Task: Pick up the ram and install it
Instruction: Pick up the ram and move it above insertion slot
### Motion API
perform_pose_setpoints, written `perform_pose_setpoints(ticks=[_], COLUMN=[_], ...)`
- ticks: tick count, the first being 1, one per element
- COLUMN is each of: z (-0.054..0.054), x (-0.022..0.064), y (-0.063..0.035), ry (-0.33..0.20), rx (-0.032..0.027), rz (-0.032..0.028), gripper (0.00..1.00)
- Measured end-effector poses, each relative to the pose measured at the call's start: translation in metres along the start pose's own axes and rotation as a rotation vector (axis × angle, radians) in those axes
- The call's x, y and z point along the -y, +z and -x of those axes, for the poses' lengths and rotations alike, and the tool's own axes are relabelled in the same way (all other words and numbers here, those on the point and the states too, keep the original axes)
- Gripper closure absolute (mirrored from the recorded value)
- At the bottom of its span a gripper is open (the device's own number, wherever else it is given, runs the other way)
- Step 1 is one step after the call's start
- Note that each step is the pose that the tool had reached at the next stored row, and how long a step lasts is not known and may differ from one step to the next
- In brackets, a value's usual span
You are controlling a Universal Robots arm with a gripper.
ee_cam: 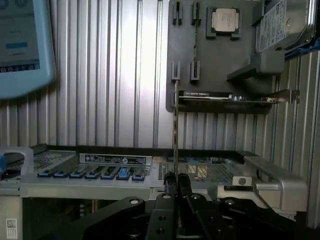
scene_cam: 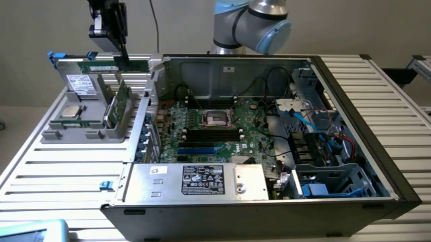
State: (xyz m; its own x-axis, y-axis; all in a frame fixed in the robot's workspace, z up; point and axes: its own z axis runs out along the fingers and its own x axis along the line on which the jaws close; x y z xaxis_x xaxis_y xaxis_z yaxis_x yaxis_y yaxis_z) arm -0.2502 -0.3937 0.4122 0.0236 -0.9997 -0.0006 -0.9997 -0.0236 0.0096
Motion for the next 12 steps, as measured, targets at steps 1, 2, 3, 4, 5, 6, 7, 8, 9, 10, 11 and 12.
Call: perform_pose_setpoints(ticks=[1, 2, 3, 4, 5, 6, 7, 8, 9, 10, 11, 12], z=[0.000, 0.000, 0.000, 0.000, -0.001, -0.001, -0.001, -0.001, -0.001, -0.001, -0.001, -0.001], x=[0.0047, 0.0092, 0.0138, 0.0183, 0.0228, 0.0273, 0.0317, 0.0363, 0.0408, 0.0453, 0.0500, 0.0546], y=[-0.0006, -0.0010, -0.0013, -0.0016, -0.0018, -0.0020, -0.0022, -0.0022, -0.0023, -0.0023, -0.0024, -0.0024], ry=[0.000, 0.000, 0.000, 0.000, 0.000, 0.000, 0.000, 0.000, 0.000, 0.000, 0.000, 0.000], rx=[0.0001, 0.0001, 0.0001, 0.0001, 0.0000, 0.0001, 0.0000, 0.0001, 0.0000, 0.0001, 0.0000, 0.0000], rz=[-0.0001, -0.0001, -0.0001, -0.0001, -0.0001, -0.0001, 0.0000, -0.0001, -0.0001, -0.0001, -0.0001, -0.0001], gripper=[0.87, 0.87, 0.87, 0.87, 0.87, 0.87, 0.87, 0.87, 0.87, 0.87, 0.87, 0.87])
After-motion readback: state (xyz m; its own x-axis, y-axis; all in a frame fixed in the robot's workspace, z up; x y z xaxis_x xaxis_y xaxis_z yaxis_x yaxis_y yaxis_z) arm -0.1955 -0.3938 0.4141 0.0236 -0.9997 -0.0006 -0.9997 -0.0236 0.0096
